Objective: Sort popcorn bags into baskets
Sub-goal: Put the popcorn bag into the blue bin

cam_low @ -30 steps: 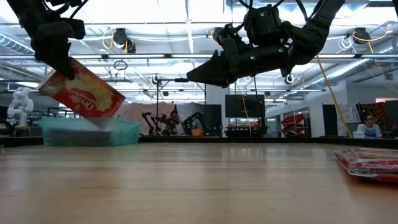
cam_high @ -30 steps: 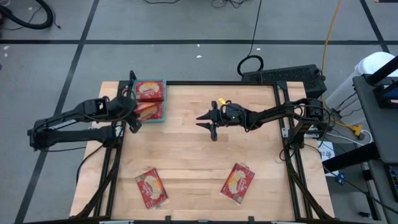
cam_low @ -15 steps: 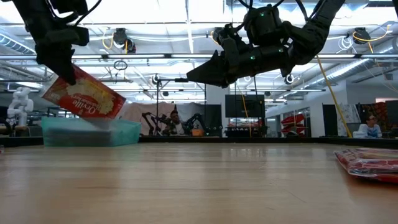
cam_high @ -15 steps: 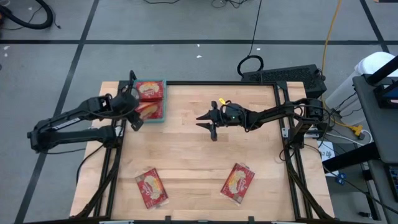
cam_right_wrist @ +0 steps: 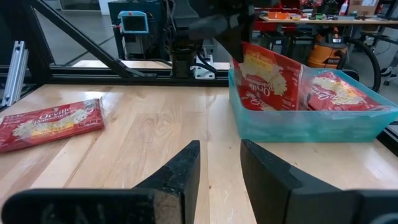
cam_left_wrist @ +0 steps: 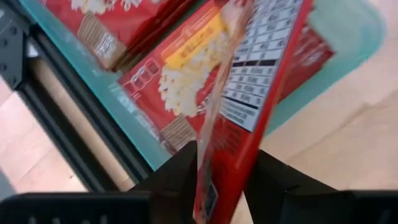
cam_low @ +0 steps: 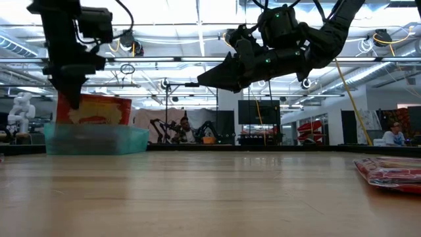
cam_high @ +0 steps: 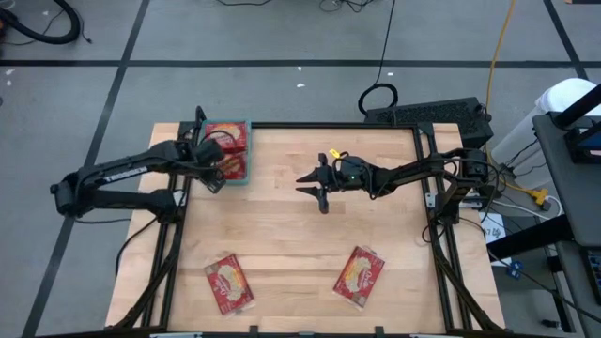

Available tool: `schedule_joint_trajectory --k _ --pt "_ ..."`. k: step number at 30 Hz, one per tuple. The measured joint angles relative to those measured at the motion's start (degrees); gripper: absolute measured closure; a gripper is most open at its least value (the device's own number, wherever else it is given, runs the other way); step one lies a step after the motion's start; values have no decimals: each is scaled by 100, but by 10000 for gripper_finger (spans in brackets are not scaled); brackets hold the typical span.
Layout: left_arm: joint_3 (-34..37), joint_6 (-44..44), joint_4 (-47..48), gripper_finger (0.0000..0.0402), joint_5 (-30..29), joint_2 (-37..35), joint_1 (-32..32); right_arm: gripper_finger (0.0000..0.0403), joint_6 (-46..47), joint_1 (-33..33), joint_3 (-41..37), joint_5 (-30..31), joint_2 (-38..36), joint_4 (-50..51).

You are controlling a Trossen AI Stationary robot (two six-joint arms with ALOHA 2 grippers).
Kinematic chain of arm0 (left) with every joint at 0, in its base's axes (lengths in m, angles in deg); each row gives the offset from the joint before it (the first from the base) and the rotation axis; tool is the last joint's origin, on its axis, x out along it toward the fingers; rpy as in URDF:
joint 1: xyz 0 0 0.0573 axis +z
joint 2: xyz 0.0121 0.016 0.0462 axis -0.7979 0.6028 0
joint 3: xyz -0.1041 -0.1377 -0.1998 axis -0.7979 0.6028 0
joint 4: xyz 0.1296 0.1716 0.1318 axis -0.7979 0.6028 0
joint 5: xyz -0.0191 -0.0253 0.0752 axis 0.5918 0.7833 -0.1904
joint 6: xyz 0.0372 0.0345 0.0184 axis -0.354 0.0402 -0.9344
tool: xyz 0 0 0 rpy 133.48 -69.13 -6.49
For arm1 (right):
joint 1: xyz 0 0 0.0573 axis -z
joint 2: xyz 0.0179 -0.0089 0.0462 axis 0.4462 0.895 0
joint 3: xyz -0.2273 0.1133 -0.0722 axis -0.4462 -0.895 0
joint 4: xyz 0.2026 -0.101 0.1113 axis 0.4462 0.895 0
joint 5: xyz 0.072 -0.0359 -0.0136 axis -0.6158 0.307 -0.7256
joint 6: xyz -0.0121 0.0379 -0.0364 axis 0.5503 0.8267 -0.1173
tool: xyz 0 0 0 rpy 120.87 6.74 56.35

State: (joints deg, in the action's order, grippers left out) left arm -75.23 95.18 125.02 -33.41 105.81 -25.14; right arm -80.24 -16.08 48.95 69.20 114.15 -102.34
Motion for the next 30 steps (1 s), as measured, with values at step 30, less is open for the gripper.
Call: schedule_joint_trajectory --k 30 --pt "-1038 -3043 1316 374 999 683 392 293 -129 0 0 -4 0 0"
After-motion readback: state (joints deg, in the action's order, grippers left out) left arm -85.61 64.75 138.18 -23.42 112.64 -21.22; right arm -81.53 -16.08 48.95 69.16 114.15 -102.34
